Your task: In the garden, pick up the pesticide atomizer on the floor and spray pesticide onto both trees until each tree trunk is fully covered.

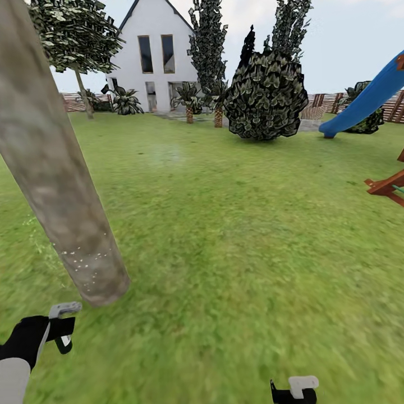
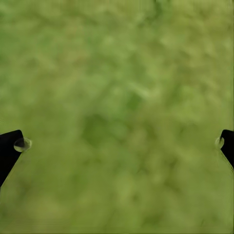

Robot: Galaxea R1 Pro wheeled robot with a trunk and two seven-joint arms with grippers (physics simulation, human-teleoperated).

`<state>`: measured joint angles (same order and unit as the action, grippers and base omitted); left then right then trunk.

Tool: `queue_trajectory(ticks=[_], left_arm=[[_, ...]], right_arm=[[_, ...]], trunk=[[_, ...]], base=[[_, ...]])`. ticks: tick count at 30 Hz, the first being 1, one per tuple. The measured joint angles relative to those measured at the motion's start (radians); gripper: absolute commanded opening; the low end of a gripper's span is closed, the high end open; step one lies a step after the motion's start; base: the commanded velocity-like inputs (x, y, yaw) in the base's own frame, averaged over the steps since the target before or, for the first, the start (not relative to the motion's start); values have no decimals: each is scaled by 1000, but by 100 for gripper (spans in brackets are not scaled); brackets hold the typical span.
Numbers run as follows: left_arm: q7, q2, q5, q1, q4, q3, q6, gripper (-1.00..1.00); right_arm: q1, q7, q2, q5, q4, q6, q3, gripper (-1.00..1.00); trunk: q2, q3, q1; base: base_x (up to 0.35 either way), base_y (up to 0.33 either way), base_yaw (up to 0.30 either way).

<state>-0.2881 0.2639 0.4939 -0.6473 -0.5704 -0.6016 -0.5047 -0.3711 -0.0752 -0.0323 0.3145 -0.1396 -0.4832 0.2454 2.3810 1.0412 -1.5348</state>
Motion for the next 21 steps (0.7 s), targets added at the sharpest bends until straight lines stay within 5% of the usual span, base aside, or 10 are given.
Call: queue_trajectory(ticks=[5,14,21], left_arm=[[0,0,0,0,-2,-1,0,-100],[0,-15,-2,0,-2,2,0,-100],[0,-21,2,0,-2,3,-2,-100]], right_arm=[[0,-1,0,0,-1,0,0,100],[0,-2,0,-1,-2,0,0,100],[0,-2,0,0,-2,-1,0,100]], trunk=[[0,0,0],[0,0,0],[0,0,0]], base=[[271,-103,36],[37,-268,263],[211,-218,33]])
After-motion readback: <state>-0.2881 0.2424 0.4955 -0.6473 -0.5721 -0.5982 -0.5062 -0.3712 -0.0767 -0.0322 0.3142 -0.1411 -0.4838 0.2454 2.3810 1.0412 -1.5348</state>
